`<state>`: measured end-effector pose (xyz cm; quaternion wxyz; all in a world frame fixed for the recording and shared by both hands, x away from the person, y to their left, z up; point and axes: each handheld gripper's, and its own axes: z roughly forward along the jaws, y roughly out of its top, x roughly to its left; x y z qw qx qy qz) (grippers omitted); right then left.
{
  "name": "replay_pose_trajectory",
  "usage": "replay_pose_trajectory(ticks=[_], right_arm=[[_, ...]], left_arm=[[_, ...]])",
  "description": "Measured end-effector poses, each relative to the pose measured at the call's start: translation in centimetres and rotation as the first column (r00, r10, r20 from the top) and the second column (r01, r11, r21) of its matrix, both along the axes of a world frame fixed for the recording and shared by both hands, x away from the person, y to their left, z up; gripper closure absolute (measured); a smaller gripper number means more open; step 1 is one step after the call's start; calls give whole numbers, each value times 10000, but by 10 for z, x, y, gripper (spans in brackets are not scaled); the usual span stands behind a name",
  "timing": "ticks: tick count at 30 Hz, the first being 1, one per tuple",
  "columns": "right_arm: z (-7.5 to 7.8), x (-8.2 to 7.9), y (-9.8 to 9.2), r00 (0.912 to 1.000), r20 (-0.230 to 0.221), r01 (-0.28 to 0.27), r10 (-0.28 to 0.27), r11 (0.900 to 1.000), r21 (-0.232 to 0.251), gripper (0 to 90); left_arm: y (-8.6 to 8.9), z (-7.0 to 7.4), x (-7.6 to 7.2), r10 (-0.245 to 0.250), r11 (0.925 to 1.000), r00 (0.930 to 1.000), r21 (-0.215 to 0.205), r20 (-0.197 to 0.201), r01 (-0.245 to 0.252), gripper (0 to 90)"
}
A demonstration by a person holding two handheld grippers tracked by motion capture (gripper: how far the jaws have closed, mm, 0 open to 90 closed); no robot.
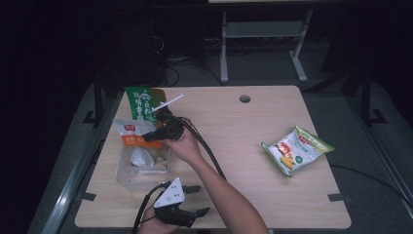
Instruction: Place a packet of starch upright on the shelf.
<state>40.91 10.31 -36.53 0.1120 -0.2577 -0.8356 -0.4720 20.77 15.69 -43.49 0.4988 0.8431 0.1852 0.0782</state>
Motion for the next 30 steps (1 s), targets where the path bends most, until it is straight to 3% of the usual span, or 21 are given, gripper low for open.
replay_pose_trajectory(ticks=[14, 30], right_arm=[[2, -4, -20, 10000, -29, -18, 18, 10000, 63, 715], [1, -9, -46, 9999, -83, 60, -58, 9997, 225, 682]], left_arm=[[-1, -1, 1, -18, 10000, 10000, 42, -58, 18, 288], [-1, -1, 3, 55, 10000, 9999, -12, -121, -55, 283]])
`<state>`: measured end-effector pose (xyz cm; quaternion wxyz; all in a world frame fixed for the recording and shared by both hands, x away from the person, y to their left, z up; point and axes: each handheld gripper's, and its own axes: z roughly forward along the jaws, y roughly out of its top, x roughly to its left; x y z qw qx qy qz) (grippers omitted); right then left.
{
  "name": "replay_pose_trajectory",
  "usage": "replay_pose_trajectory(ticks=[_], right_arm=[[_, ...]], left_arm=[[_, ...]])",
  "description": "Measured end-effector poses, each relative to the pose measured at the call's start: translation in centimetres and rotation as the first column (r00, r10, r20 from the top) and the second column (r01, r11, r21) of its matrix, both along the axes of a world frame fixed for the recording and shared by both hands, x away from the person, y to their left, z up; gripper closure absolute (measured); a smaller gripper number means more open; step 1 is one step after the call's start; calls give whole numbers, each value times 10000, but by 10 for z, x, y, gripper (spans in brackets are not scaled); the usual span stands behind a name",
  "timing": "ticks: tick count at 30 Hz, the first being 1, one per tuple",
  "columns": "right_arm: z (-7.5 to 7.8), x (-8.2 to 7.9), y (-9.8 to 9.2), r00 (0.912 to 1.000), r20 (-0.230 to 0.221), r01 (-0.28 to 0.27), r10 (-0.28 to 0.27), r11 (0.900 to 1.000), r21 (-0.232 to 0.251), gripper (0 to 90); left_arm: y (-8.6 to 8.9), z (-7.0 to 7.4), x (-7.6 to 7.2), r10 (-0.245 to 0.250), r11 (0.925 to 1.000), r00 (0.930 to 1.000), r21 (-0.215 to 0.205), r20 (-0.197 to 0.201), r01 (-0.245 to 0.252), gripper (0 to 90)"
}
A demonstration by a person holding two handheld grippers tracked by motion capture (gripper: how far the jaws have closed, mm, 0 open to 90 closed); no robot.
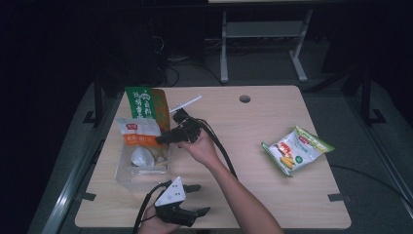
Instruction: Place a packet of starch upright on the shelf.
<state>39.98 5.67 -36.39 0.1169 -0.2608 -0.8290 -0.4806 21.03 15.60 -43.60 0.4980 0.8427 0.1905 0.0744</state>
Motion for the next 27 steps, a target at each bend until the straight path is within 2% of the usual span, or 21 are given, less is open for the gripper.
replay_pose_trajectory(ticks=[14, 27], right_arm=[[0, -6, -27, 9999, -18, 159, -159, 9998, 80, 636], [1, -17, -72, 9976, -20, 689, -688, 9969, 388, 583]], left_arm=[[1, 0, 2, 13, 10000, 10000, 37, -12, -13, 281], [0, -1, 3, 40, 10000, 10000, 77, -55, -39, 281]])
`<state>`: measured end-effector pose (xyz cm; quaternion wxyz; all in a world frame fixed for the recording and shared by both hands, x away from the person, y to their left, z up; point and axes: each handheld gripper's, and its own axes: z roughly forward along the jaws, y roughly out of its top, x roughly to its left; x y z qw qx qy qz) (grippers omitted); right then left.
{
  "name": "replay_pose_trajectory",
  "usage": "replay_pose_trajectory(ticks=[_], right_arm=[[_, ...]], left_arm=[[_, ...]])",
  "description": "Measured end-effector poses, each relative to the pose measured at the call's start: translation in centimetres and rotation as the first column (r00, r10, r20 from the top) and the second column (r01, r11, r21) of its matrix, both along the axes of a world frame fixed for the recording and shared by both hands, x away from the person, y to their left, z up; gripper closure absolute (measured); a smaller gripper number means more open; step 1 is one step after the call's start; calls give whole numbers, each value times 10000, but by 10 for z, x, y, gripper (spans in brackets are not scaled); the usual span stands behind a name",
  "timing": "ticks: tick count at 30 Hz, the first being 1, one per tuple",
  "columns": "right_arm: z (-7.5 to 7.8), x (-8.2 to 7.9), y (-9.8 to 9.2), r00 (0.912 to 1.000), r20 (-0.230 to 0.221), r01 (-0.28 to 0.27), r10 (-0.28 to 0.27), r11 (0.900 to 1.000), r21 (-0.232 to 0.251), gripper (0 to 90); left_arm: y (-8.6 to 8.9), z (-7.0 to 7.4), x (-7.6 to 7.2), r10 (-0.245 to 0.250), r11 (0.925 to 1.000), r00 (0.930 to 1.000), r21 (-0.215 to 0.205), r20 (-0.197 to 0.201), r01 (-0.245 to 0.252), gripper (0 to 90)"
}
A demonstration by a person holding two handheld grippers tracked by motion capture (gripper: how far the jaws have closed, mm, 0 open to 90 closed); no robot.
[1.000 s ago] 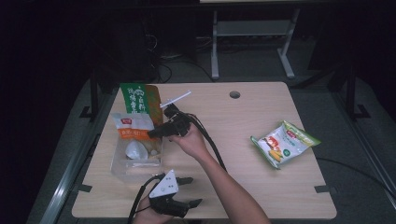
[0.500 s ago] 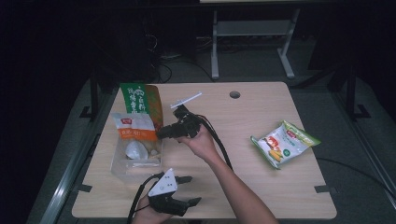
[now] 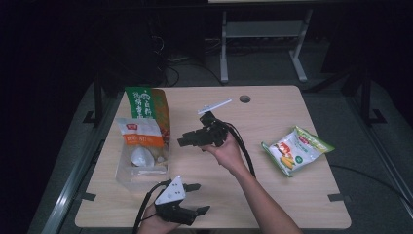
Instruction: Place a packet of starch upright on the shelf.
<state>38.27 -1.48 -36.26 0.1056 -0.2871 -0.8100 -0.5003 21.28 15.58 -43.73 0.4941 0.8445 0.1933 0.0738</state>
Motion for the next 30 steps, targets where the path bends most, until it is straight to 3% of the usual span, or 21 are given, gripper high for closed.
replay_pose_trajectory(ticks=[16, 22, 30], right_arm=[[-10, -10, -55, 9978, -128, 657, -657, 9978, 25, 539], [-16, -20, -78, 9953, -137, 953, -955, 9953, -146, 531], [-27, -29, -109, 9901, -283, 1364, -1374, 9901, -324, 516]], left_arm=[[1, -1, 1, 33, 10000, 10000, 40, -14, -33, 279], [1, -1, 2, 92, 9998, 9999, -152, -132, -94, 279], [1, -1, 3, 32, 10000, 10000, 74, -39, -32, 273]])
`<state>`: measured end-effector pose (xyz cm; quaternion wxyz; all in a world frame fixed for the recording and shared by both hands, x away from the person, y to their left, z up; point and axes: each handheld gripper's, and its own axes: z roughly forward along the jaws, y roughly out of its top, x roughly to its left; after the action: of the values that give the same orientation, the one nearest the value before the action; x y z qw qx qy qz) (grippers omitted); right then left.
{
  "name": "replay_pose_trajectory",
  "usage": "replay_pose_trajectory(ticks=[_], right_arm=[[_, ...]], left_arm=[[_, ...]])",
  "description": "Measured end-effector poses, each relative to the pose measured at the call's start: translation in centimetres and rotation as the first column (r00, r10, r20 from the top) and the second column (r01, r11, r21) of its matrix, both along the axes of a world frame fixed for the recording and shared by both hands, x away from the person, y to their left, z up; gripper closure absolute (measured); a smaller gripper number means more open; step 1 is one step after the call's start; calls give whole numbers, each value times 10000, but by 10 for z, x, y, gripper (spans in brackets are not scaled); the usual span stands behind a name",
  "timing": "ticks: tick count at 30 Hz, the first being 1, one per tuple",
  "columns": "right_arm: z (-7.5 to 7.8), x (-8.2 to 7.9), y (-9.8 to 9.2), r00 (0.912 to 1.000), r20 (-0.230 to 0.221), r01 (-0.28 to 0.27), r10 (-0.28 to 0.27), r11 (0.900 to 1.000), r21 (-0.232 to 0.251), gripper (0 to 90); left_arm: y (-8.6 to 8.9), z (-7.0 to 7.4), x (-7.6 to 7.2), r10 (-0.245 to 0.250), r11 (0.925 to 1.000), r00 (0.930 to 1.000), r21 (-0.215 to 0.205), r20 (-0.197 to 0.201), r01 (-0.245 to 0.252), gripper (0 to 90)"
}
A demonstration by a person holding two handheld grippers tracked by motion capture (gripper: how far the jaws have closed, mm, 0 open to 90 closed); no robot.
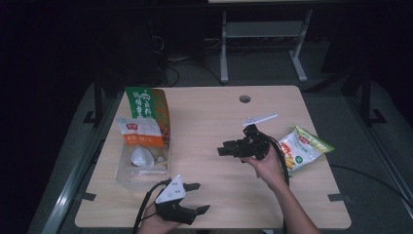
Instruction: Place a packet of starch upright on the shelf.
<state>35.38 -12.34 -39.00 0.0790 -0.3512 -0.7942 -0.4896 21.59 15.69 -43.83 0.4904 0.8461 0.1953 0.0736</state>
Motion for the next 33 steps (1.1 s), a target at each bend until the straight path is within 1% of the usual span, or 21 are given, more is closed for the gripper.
replay_pose_trajectory(ticks=[4, 5, 7, 8, 9, 12, 13, 14, 16, 20, 22, 23, 28, 29, 30, 32, 33], right_arm=[[-6, -5, -12, 10000, 9, 95, -95, 9999, 59, 514], [-6, -7, -15, 9998, -83, 158, -158, 9999, 36, 511], [-8, -10, -21, 9998, -50, 201, -201, 9998, -3, 506], [-9, -12, -24, 9996, 8, 265, -265, 9996, 20, 506], [-9, -14, -27, 9994, -52, 330, -330, 9995, 20, 506], [-12, -19, -37, 9989, 33, 467, -467, 9989, -5, 506], [-12, -21, -41, 9985, -56, 539, -540, 9985, -22, 506], [-13, -22, -45, 9983, 47, 589, -589, 9983, -15, 506], [-15, -25, -52, 9973, -64, 729, -728, 9973, 60, 506], [-18, -30, -64, 9952, -77, 978, -978, 9952, 88, 506], [-18, -32, -70, 9931, -43, 1172, -1172, 9931, -52, 505], [-17, -33, -74, 9918, -79, 1274, -1274, 9918, 2, 505], [-12, -38, -93, 9839, 87, 1786, -1786, 9839, 49, 505], [-12, -39, -98, 9802, 160, 1975, -1974, 9803, -4, 505], [-11, -39, -102, 9785, 176, 2058, -2057, 9786, -34, 504], [-12, -40, -111, 9721, 153, 2343, -2342, 9722, 4, 504], [-12, -39, -114, 9710, 173, 2387, -2386, 9711, 9, 502]], left_arm=[[0, 0, 0, 57, 9999, 9999, -88, -88, -58, 274], [0, 0, 0, 68, 9999, 9999, -82, -91, -69, 274], [0, 0, 0, 79, 9999, 9999, -133, -126, -81, 274], [1, 0, 0, 67, 9999, 9999, -116, -110, -69, 273], [1, 0, 1, 50, 10000, 9999, -66, -93, -50, 274], [1, 0, 0, 83, 9999, 9999, -147, -136, -85, 274], [1, 0, 0, 82, 9999, 9999, -148, -134, -84, 274], [0, 0, 0, 63, 9999, 9999, -130, -138, -65, 274], [-1, -1, 0, 54, 9999, 9999, -131, -155, -56, 273], [-2, -1, -1, 7, 9999, 9999, -107, -156, -9, 274], [-1, -1, 0, 8, 9999, 9999, -104, -154, -9, 274], [-1, -1, 0, 9, 9999, 9999, -106, -147, -10, 274], [-1, -1, 0, 10, 9999, 9999, -112, -164, -12, 274], [-2, -1, 0, -2, 9999, 9999, -106, -156, 1, 274], [-2, -1, 0, -6, 9999, 9999, -102, -171, 4, 274], [-3, -2, 0, -26, 10000, 9998, -73, -214, 25, 274], [-4, -2, 0, -42, 10000, 9998, -57, -215, 41, 274]])
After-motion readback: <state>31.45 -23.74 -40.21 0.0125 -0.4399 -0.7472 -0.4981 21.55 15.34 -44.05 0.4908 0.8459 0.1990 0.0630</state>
